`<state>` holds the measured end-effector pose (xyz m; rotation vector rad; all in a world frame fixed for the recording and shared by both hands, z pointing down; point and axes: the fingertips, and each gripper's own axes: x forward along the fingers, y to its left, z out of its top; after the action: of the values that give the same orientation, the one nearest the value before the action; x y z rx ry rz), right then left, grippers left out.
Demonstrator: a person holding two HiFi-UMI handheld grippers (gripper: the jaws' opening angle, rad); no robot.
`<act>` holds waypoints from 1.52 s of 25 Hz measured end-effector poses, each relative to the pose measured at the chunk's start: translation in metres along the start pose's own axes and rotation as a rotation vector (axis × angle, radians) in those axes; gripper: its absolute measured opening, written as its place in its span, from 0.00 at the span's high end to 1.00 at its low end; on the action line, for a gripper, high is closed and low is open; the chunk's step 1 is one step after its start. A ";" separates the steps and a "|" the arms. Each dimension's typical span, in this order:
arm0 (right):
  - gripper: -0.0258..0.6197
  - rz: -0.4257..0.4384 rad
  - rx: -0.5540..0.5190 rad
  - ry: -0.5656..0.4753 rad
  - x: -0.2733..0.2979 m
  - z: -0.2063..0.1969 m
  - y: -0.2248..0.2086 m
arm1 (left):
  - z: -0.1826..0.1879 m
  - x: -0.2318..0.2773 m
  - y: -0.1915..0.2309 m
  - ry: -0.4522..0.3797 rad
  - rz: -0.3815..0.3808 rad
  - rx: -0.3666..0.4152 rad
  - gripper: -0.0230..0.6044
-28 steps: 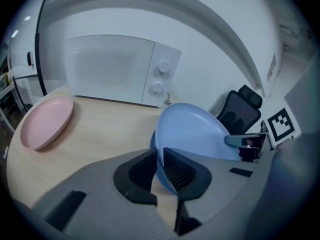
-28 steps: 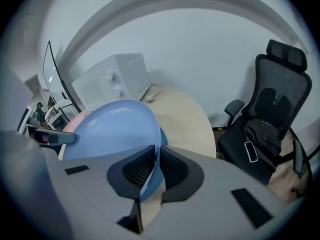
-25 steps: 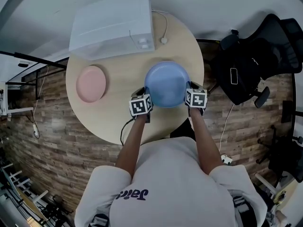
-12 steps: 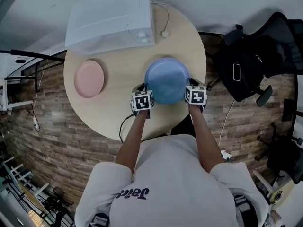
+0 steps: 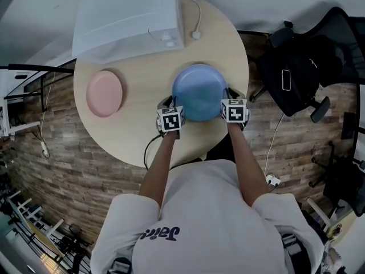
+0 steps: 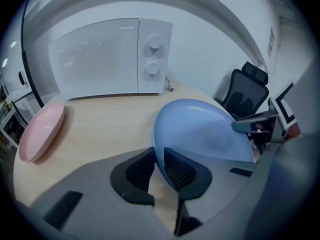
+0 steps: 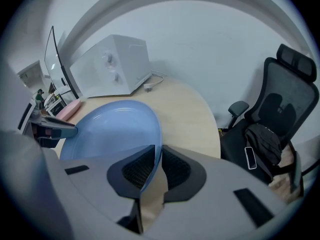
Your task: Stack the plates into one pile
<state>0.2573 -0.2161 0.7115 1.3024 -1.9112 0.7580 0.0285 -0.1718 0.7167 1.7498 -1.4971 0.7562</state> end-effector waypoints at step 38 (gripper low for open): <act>0.58 0.317 -0.488 -0.214 0.002 0.115 0.230 | 0.011 -0.118 0.155 -0.303 0.120 -0.298 0.51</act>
<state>0.0146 -0.2320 0.6265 0.8135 -2.3211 0.2681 -0.1435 -0.1257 0.6372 1.6074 -1.8241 0.3092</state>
